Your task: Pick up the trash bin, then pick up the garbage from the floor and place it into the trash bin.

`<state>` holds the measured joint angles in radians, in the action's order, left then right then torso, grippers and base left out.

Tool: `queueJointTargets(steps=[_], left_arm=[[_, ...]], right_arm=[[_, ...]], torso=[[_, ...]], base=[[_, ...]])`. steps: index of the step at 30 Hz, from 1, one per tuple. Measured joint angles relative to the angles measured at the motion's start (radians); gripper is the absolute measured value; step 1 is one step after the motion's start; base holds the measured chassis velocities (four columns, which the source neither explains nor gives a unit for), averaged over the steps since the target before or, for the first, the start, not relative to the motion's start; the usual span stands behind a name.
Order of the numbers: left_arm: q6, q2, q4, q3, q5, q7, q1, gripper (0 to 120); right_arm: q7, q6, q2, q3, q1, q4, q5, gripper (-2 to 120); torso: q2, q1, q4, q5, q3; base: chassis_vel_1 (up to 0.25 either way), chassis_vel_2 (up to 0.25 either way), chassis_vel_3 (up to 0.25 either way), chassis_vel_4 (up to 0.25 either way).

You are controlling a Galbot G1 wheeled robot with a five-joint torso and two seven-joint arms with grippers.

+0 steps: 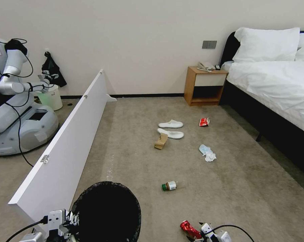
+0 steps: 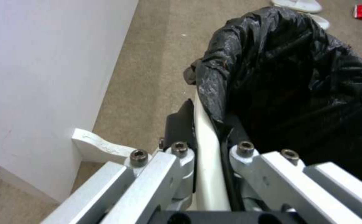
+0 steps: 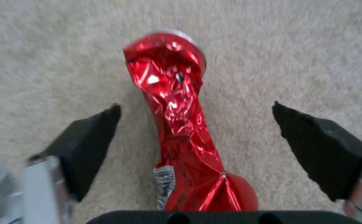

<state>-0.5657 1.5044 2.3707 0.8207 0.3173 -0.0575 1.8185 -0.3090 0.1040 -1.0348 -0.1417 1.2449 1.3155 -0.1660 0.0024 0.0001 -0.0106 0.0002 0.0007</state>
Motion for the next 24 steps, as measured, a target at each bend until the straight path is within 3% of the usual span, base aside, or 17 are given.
queueJointTargets(steps=[8, 10, 13, 15, 19, 24], left_arm=[[0.0, -0.001, 0.001, -0.001, -0.003, 0.0, 0.001, 4], [0.0, -0.002, 0.001, -0.003, -0.005, 0.0, 0.0, 4], [0.0, -0.002, 0.001, -0.004, -0.006, 0.0, -0.001, 4], [-0.001, -0.002, 0.002, -0.005, -0.006, 0.0, -0.001, 4], [-0.001, -0.003, 0.003, -0.007, -0.006, 0.0, 0.001, 4], [-0.001, -0.009, 0.005, -0.015, -0.001, -0.004, 0.006, 4]], right_arm=[[-0.004, 0.0, -0.003, 0.0, -0.002, -0.025, 0.007, 59], [-0.006, -0.002, -0.006, -0.002, -0.001, -0.026, 0.008, 48], [-0.007, -0.003, -0.007, -0.002, -0.001, -0.028, 0.008, 44], [-0.01, -0.005, -0.009, -0.004, -0.001, -0.032, 0.009, 30], [-0.011, -0.007, -0.011, -0.009, 0.001, -0.035, 0.01, 19], [-0.011, -0.02, -0.015, -0.042, 0.018, -0.028, 0.015, 16]], torso=[[0.0, 0.0, -0.0001, -0.0003, 0.0], [0.0, 0.0, -0.0001, -0.0002, 0.0], [0.0, 0.0, -0.0002, -0.0002, 0.0], [0.0, 0.0, -0.0002, -0.0002, 0.0], [0.0, 0.0, 0.0, -0.0002, 0.0], [0.0, 0.0, 0.0, 0.0001, 0.0]], base=[[0.0, 0.0, 0.0, 0.0], [0.0, 0.0, 0.0, 0.0], [0.0, 0.0, 0.0, 0.0], [0.0, 0.0, 0.0, 0.0], [0.0, 0.0, 0.0, 0.0], [0.0, 0.0, 0.0, 0.0]])
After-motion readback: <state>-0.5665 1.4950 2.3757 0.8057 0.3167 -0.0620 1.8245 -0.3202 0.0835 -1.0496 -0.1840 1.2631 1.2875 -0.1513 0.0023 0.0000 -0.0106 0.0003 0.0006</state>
